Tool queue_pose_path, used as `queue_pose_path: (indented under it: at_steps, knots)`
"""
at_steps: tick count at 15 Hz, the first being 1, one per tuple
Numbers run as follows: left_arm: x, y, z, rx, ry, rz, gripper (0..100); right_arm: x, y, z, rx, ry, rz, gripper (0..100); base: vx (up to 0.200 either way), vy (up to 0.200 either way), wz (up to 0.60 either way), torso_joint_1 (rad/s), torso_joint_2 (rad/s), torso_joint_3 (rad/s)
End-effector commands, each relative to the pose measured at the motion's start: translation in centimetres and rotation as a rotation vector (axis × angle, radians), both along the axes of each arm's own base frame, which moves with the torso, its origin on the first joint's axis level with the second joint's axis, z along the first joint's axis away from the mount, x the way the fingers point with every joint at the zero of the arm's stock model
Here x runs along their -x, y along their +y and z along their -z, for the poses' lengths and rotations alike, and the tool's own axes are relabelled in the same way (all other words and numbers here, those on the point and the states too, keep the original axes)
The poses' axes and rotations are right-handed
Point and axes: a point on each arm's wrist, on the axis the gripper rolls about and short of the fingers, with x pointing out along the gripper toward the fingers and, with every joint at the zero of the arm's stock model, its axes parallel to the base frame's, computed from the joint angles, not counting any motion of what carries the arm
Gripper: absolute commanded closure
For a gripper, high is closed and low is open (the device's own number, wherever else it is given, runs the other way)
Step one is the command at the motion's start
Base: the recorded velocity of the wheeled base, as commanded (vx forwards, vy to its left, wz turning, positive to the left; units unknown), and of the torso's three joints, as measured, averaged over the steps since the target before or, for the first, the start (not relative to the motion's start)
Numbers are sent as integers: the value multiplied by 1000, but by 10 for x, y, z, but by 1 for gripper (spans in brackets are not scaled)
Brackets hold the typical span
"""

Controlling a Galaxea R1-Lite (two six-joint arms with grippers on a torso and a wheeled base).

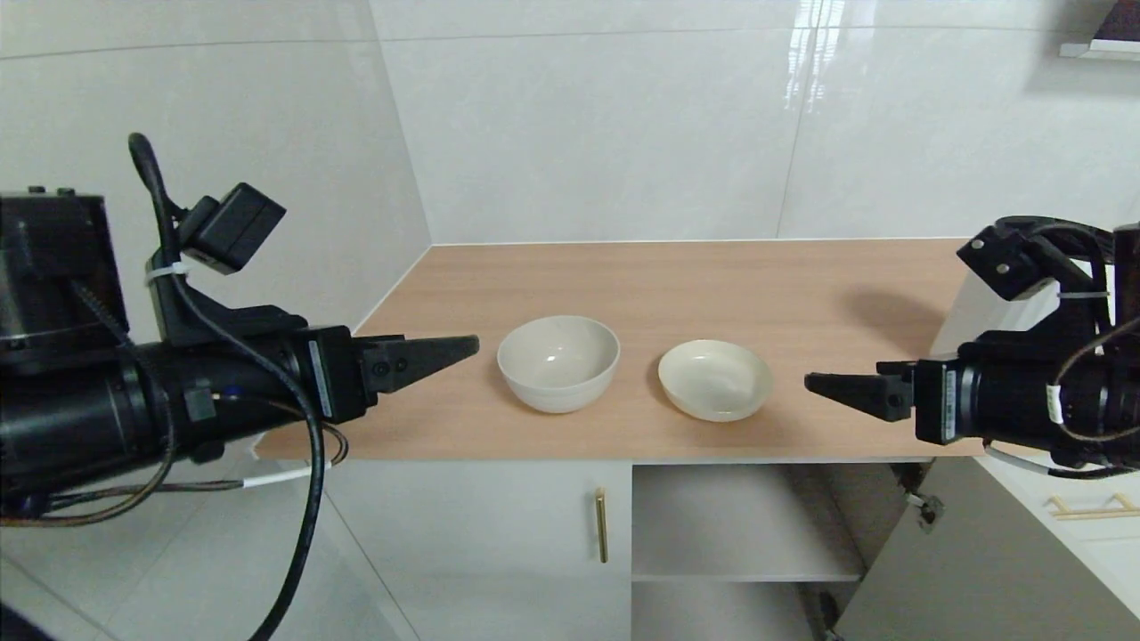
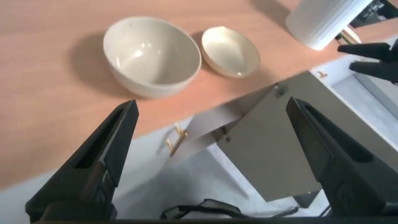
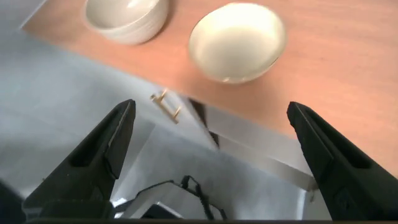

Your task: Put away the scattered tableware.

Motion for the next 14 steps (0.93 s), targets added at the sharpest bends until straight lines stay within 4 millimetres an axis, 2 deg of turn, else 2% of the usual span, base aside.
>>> queue_pose_path:
  at_steps: [1, 3, 5, 7, 9, 10, 12, 14]
  knots:
    - [-34, -4, 1, -19, 49, -39, 0, -38, 14, 0, 40, 48, 72, 0, 0, 0, 0, 0, 0, 0]
    - [-59, -2, 0, -96, 170, -157, 0, -58, 21, 7, 16, 117, 142, 0, 0, 0, 0, 0, 0, 0]
    - [-82, -9, 6, -146, 276, -313, 0, -69, 25, 20, 28, 156, 181, 0, 0, 0, 0, 0, 0, 0]
    - [-92, -23, 19, -156, 317, -345, 0, -79, 28, 29, 63, 169, 230, 0, 0, 0, 0, 0, 0, 0]
    - [-104, -33, 31, -162, 348, -343, 0, -82, 30, 33, 70, 175, 237, 0, 0, 0, 0, 0, 0, 0]
    - [-116, -44, 44, -159, 384, -370, 0, -81, 29, 31, 66, 170, 238, 0, 0, 0, 0, 0, 0, 0]
    - [-131, -50, 56, -165, 403, -425, 0, -80, 29, 30, 63, 168, 239, 0, 0, 0, 0, 0, 0, 0]
    - [-135, -56, 65, -180, 418, -423, 0, -80, 29, 30, 63, 168, 239, 0, 0, 0, 0, 0, 0, 0]
